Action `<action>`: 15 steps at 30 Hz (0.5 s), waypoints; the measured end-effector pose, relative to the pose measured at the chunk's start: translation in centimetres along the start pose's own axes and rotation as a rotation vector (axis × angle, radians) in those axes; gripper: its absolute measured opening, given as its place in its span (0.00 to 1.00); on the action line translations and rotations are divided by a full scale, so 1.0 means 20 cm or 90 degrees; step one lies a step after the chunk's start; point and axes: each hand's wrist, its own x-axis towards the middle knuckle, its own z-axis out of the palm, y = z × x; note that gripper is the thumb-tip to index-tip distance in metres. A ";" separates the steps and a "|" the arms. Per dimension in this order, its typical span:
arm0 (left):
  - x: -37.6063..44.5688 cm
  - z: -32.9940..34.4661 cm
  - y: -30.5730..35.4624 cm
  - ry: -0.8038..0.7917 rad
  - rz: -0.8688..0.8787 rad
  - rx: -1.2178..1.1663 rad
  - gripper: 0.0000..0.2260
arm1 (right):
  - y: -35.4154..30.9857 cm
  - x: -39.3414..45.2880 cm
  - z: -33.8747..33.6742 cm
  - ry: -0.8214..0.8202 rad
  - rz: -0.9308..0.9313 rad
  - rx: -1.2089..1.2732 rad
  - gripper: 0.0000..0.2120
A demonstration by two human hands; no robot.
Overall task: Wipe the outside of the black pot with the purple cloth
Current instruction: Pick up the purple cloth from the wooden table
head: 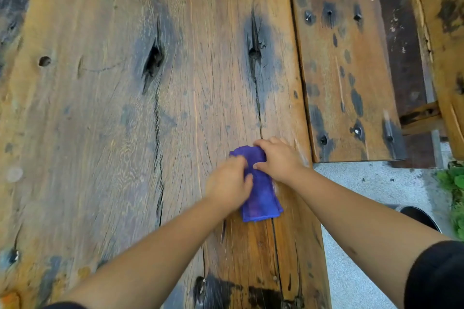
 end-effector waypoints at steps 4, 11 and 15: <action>0.27 -0.11 -0.09 -0.081 -0.075 0.014 0.20 | -0.02 0.03 -0.02 -0.032 -0.013 0.024 0.23; 0.30 -0.09 -0.17 -0.174 0.030 -0.009 0.14 | -0.01 0.01 -0.10 -0.071 -0.080 0.102 0.12; 0.21 -0.09 -0.16 -0.104 0.104 -0.091 0.07 | 0.04 -0.10 -0.14 -0.070 -0.117 0.130 0.13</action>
